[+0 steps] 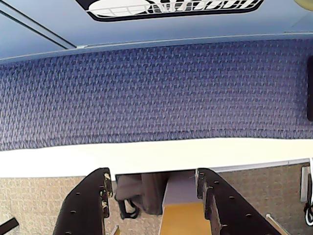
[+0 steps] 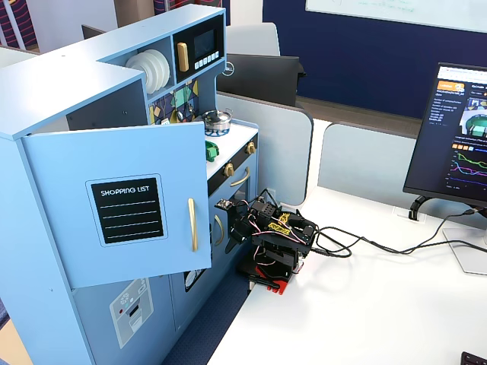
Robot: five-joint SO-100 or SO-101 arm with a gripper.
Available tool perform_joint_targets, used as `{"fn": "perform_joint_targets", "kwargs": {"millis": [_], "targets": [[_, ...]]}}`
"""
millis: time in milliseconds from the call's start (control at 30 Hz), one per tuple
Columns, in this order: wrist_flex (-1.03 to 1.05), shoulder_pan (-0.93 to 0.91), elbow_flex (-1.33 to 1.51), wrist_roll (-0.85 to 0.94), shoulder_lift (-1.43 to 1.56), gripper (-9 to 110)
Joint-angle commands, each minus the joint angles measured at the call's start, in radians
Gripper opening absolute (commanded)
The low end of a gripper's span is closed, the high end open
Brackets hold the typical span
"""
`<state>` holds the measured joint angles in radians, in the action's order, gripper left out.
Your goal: Pick up the lid from the counter and put it on the green recipient
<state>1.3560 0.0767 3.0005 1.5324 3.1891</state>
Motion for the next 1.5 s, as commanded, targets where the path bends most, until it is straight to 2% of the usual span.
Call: {"fn": "perform_joint_targets", "kwargs": {"millis": [0, 600, 867, 967, 1100, 1267, 1467], "targets": [[0.164, -0.031, -0.002, -0.084, -0.011, 0], [0.155, -0.029, -0.003, -0.101, -0.011, 0], [-0.106, -0.147, -0.170, -0.104, -0.018, 0], [-0.224, -0.230, -0.301, 0.064, -0.063, 0], [-0.408, -0.287, -0.451, 0.150, -0.117, 0], [-0.598, -0.347, -0.563, 0.169, -0.195, 11], [-0.755, -0.454, -0.623, 0.143, -0.227, 30]]}}
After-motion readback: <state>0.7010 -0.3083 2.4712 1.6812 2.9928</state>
